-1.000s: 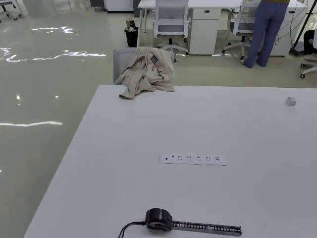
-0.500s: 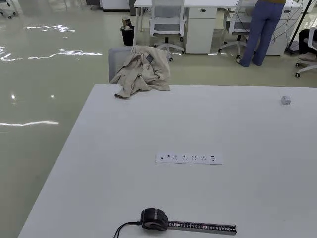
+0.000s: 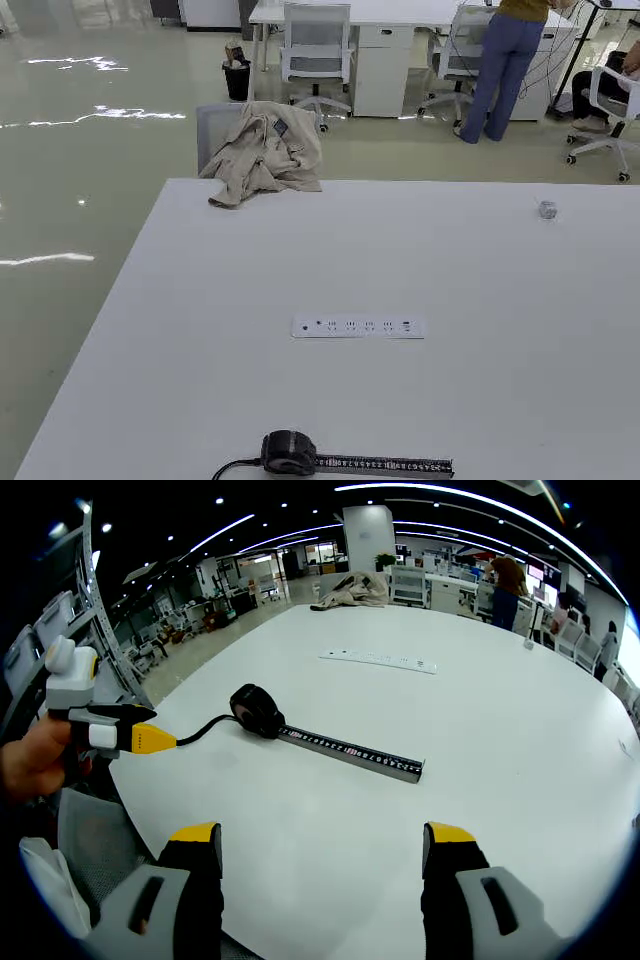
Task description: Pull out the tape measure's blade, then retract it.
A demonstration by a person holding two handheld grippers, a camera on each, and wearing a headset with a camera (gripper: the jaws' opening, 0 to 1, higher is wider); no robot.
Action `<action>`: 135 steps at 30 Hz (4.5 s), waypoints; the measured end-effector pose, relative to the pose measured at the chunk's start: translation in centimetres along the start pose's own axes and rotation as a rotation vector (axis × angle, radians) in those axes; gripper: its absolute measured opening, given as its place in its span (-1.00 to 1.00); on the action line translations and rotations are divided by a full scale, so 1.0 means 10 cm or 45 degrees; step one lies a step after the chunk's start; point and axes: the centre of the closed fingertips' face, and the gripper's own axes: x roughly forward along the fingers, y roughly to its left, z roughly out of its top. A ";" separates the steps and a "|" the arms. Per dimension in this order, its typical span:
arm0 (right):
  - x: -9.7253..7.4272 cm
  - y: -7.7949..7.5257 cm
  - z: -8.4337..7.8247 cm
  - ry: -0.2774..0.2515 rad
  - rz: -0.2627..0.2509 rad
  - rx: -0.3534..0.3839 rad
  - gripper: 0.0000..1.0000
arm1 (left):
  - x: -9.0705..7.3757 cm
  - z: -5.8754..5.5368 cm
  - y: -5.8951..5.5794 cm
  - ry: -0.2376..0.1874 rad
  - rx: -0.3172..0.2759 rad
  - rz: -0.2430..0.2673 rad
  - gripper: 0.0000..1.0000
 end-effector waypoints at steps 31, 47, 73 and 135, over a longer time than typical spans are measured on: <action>0.22 -0.22 0.06 0.053 -0.017 -0.043 0.68 | 0.45 0.11 0.00 0.026 -0.022 0.041 0.87; 0.40 -0.32 0.02 0.096 -0.005 -0.073 0.67 | 0.63 0.14 -0.02 0.031 -0.021 0.054 0.82; 0.68 -0.51 0.02 0.146 0.038 -0.173 0.59 | 0.91 0.21 0.02 0.047 -0.009 0.096 0.72; 1.21 -0.96 0.02 0.355 0.264 -0.766 0.23 | 1.43 0.26 0.07 0.070 -0.138 0.142 0.49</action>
